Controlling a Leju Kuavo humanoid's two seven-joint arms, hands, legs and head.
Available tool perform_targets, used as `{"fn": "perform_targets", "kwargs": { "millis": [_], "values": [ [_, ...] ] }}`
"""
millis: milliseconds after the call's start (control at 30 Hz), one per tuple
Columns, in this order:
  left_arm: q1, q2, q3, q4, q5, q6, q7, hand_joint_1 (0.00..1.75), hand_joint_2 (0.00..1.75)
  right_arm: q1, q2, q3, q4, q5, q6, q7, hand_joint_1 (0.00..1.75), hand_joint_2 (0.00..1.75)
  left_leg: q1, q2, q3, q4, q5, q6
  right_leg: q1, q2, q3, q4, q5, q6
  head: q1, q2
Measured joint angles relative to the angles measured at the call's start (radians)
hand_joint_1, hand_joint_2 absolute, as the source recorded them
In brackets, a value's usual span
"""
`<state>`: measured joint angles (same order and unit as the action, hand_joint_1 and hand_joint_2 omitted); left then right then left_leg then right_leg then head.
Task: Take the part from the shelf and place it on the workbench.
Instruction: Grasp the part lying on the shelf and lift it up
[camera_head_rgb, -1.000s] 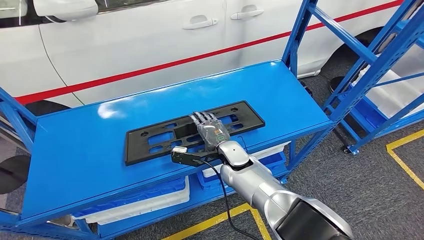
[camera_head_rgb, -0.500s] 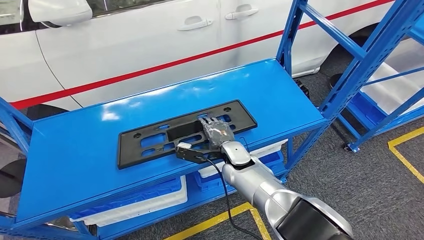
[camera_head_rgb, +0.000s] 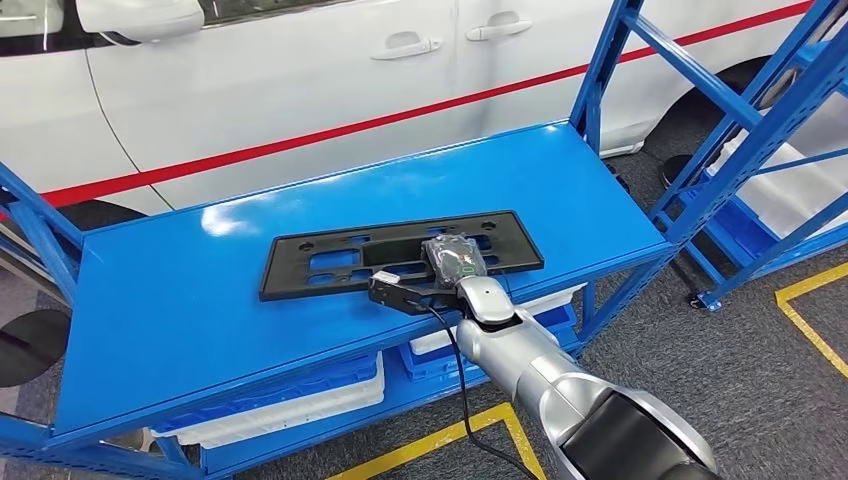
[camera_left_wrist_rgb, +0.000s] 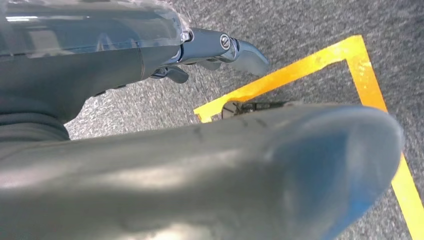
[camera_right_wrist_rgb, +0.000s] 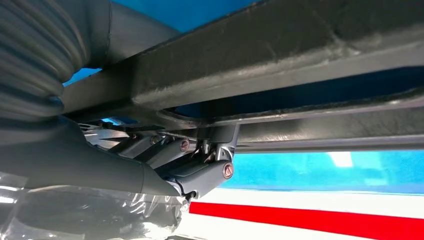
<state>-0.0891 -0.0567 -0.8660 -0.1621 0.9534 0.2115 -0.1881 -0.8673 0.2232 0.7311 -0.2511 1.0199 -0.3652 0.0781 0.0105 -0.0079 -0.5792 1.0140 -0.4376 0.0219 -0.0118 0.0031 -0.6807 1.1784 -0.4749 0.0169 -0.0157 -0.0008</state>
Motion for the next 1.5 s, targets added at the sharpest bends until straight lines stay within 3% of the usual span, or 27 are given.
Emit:
{"fn": "perform_targets", "kwargs": {
  "millis": [67, 100, 233, 300, 367, 400, 433, 467, 533, 600, 667, 767, 867, 900, 933, 967, 1033, 1100, 1200, 1267, 1400, 1433, 1467, 1500],
  "values": [
    [0.0, 0.0, -0.001, 0.0, 0.0, -0.001, 0.0, 0.0, 0.0, -0.003, -0.004, -0.011, 0.0, -0.004, -0.005, 0.006, 1.75, 1.75, -0.004, -0.003, 0.0, 0.003, -0.003, -0.006, 0.005, 0.0, 0.058, -0.117, 0.04, -0.009, -0.001, 0.0],
    [0.0, 0.0, -0.002, 0.0, 0.001, -0.001, 0.0, 0.0, 0.0, -0.005, -0.006, -0.016, 0.0, -0.005, -0.009, 0.006, 1.75, 1.75, -0.005, -0.003, -0.001, 0.004, -0.004, -0.011, 0.008, 0.0, 0.07, -0.143, 0.043, -0.012, -0.001, 0.0],
    [0.0, 0.0, -0.005, 0.0, 0.004, -0.001, 0.001, 0.0, 0.0, -0.006, -0.013, -0.033, 0.001, -0.006, -0.021, 0.006, 1.75, 1.75, -0.002, -0.002, -0.004, 0.012, -0.014, -0.032, 0.008, 0.001, 0.078, -0.165, 0.047, -0.03, -0.001, 0.0],
    [0.0, 0.0, -0.007, 0.0, 0.006, -0.001, 0.001, 0.0, 0.0, -0.005, -0.015, -0.04, 0.001, -0.005, -0.033, 0.004, 1.75, 1.75, 0.001, 0.0, -0.037, 0.089, -0.06, -0.039, 0.004, 0.0, 0.083, -0.174, 0.052, -0.037, -0.003, 0.0],
    [0.001, 0.0, -0.009, 0.0, 0.01, -0.001, 0.001, 0.0, 0.0, -0.002, -0.016, -0.044, 0.002, 0.0, -0.054, -0.003, 1.73, 1.75, 0.002, 0.001, -0.092, 0.207, -0.114, -0.044, 0.005, 0.0, 0.083, -0.174, 0.051, -0.04, -0.005, 0.0],
    [0.001, 0.0, -0.01, 0.0, 0.011, -0.002, 0.003, 0.0, 0.0, 0.002, -0.016, -0.047, 0.004, 0.005, -0.072, -0.011, 1.72, 1.75, 0.003, 0.001, -0.109, 0.242, -0.121, -0.046, 0.006, 0.0, 0.083, -0.173, 0.051, -0.04, -0.005, 0.0],
    [0.001, 0.0, -0.01, 0.0, 0.012, -0.002, 0.004, 0.0, 0.0, 0.004, -0.016, -0.049, 0.005, 0.01, -0.09, -0.021, 1.71, 1.75, 0.003, 0.001, -0.112, 0.246, -0.111, -0.047, 0.006, 0.0, 0.083, -0.172, 0.05, -0.04, -0.004, 0.0],
    [0.002, 0.0, -0.011, 0.0, 0.014, -0.002, 0.006, 0.0, 0.0, 0.007, -0.016, -0.051, 0.006, 0.015, -0.113, -0.035, 1.71, 1.75, 0.004, 0.001, -0.099, 0.214, -0.086, -0.048, 0.006, 0.0, 0.082, -0.171, 0.05, -0.039, -0.004, 0.0],
    [0.002, 0.0, -0.012, 0.0, 0.017, -0.001, 0.008, 0.0, 0.0, 0.006, -0.014, -0.055, 0.005, 0.02, -0.166, -0.065, 1.72, 1.75, 0.005, 0.002, -0.047, 0.101, -0.027, -0.047, 0.007, 0.001, 0.08, -0.163, 0.046, -0.034, -0.004, 0.0],
    [0.0, -0.002, -0.015, 0.0, 0.018, 0.005, 0.01, 0.0, 0.87, -0.002, -0.011, -0.064, -0.009, 0.026, -0.24, -0.108, 1.73, 1.75, 0.003, 0.0, -0.015, 0.026, -0.005, -0.039, 0.01, 0.004, 0.071, -0.154, 0.043, -0.026, -0.004, 0.0],
    [0.0, -0.004, -0.018, 0.0, 0.018, 0.011, 0.009, 0.0, 1.75, -0.016, -0.007, -0.08, -0.042, 0.045, -0.301, -0.144, 1.73, 1.75, 0.0, -0.001, -0.015, 0.015, -0.007, -0.026, 0.011, 0.005, 0.063, -0.15, 0.044, -0.017, -0.003, 0.0],
    [0.001, -0.008, -0.021, 0.0, 0.018, 0.017, 0.007, 0.0, 1.75, -0.041, -0.004, -0.116, -0.11, 0.113, -0.324, -0.158, 1.72, 1.75, 0.001, 0.0, -0.014, 0.008, 0.0, -0.007, 0.006, 0.003, 0.045, -0.111, 0.016, -0.003, -0.002, 0.0],
    [0.001, -0.011, -0.028, 0.0, 0.016, 0.018, 0.007, 0.0, 1.75, -0.053, -0.004, -0.168, -0.174, 0.214, -0.328, -0.156, 1.71, 1.75, -0.001, 0.0, -0.014, 0.007, 0.0, 0.004, 0.005, 0.002, -0.041, 0.068, -0.066, 0.004, -0.002, 0.0],
    [0.002, -0.012, -0.031, 0.0, 0.015, 0.018, 0.008, 0.0, 1.75, -0.053, -0.004, -0.185, -0.194, 0.252, -0.329, -0.153, 1.7, 1.75, -0.001, 0.0, -0.014, 0.007, -0.001, 0.005, 0.004, 0.002, -0.067, 0.116, -0.078, 0.005, -0.002, 0.0],
    [0.002, -0.013, -0.033, 0.0, 0.015, 0.018, 0.008, 0.0, 1.75, -0.053, -0.005, -0.203, -0.214, 0.292, -0.329, -0.151, 1.7, 1.75, -0.001, -0.001, -0.013, 0.007, -0.001, 0.005, 0.005, 0.002, -0.079, 0.132, -0.071, 0.004, -0.002, 0.0],
    [0.003, -0.013, -0.035, 0.0, 0.015, 0.017, 0.008, 0.0, 1.75, -0.055, -0.006, -0.221, -0.233, 0.33, -0.33, -0.149, 1.7, 1.75, -0.002, -0.001, -0.012, 0.008, -0.002, 0.004, 0.005, 0.002, -0.071, 0.106, -0.046, 0.002, -0.002, 0.0],
    [0.003, -0.016, -0.037, 0.0, 0.017, 0.017, 0.008, 0.0, 1.75, -0.065, -0.008, -0.254, -0.27, 0.389, -0.33, -0.151, 1.69, 1.75, -0.002, -0.002, -0.009, 0.008, -0.006, 0.001, 0.007, 0.002, -0.015, -0.02, 0.024, -0.007, -0.002, 0.0],
    [0.002, -0.018, -0.04, 0.0, 0.018, 0.017, 0.007, 0.0, 1.75, -0.084, -0.009, -0.28, -0.301, 0.421, -0.331, -0.158, 1.69, 1.75, -0.005, -0.002, -0.009, 0.009, -0.01, -0.006, 0.012, 0.002, 0.033, -0.124, 0.059, -0.016, -0.002, 0.0],
    [0.003, -0.021, -0.043, 0.0, 0.02, 0.018, 0.007, 0.0, 1.75, -0.104, -0.012, -0.312, -0.343, 0.434, -0.331, -0.177, 1.69, 1.75, -0.006, -0.001, -0.011, 0.007, -0.013, -0.02, 0.015, 0.003, 0.044, -0.152, 0.058, -0.025, -0.003, 0.0],
    [0.003, -0.022, -0.043, 0.0, 0.027, 0.021, 0.006, 0.0, 1.75, -0.111, -0.014, -0.338, -0.378, 0.409, -0.331, -0.209, 1.69, 1.75, -0.006, 0.0, -0.022, 0.036, -0.035, -0.029, 0.01, 0.002, 0.05, -0.161, 0.06, -0.035, -0.003, 0.0],
    [0.005, -0.022, -0.043, 0.0, 0.044, 0.029, 0.009, 0.0, 1.75, -0.134, -0.008, -0.4, -0.425, 0.239, -0.331, -0.331, 1.69, 1.75, -0.002, 0.001, -0.133, 0.265, -0.131, -0.04, 0.01, 0.0, 0.057, -0.163, 0.056, -0.047, -0.004, 0.0],
    [0.006, -0.022, -0.043, 0.0, 0.046, 0.032, 0.01, 0.0, 1.75, -0.135, -0.004, -0.417, -0.432, 0.184, -0.331, -0.365, 1.69, 1.75, -0.001, 0.001, -0.15, 0.291, -0.129, -0.042, 0.01, 0.0, 0.058, -0.161, 0.054, -0.047, -0.004, 0.0],
    [0.006, -0.022, -0.043, 0.0, 0.049, 0.033, 0.012, 0.0, 1.75, -0.134, 0.001, -0.434, -0.44, 0.129, -0.331, -0.399, 1.69, 1.75, 0.0, 0.001, -0.15, 0.279, -0.108, -0.043, 0.009, 0.0, 0.06, -0.159, 0.052, -0.047, -0.004, 0.0],
    [0.007, -0.021, -0.043, 0.0, 0.051, 0.035, 0.015, 0.0, 1.75, -0.133, 0.005, -0.449, -0.452, 0.071, -0.331, -0.429, 1.69, 1.75, 0.001, 0.001, -0.13, 0.229, -0.07, -0.043, 0.009, 0.001, 0.061, -0.155, 0.048, -0.045, -0.004, 0.0]
  ]
}}
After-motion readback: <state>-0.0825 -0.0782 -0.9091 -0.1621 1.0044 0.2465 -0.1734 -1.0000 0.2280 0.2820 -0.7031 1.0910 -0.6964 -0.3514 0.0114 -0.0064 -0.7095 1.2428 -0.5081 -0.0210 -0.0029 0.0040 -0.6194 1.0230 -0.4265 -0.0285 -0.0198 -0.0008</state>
